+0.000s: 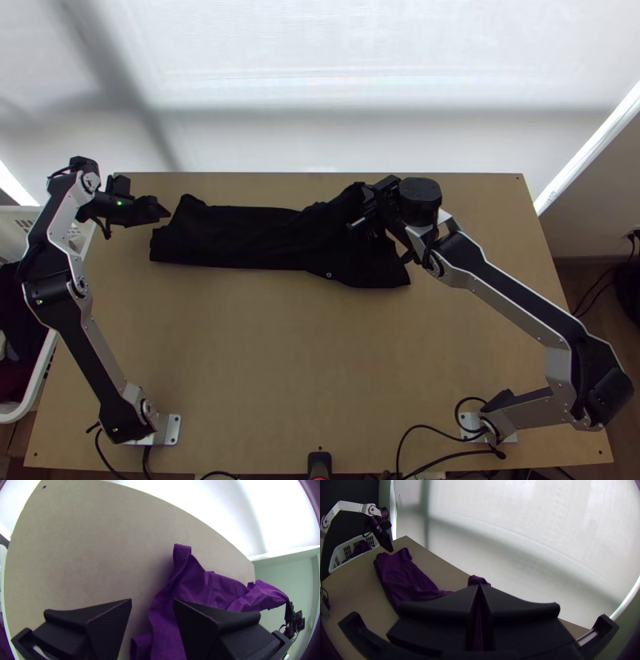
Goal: Fold the t-shirt
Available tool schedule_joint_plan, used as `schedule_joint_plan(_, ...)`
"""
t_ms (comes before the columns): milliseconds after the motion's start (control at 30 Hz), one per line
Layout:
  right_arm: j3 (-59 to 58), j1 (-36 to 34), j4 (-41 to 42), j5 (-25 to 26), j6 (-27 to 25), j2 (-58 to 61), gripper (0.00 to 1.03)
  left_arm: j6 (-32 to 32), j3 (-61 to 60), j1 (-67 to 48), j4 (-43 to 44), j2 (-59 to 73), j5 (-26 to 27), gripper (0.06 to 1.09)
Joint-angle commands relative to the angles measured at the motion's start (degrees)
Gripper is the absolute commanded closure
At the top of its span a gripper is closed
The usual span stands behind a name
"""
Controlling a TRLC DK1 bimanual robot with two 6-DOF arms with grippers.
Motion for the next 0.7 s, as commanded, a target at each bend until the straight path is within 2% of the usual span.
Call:
schedule_joint_plan(0,-1.37,0.43,0.13,0.62,0.78,-0.48,1.0,1.19,1.06,-1.16,-0.02,2.45,0.5,0.45)
schedule_joint_plan(667,-1.19,0.08,-0.13,0.62,0.69,-0.13,1.0,1.89,2.21,-1.24,-0.72,3.95,-0.3,0.46)
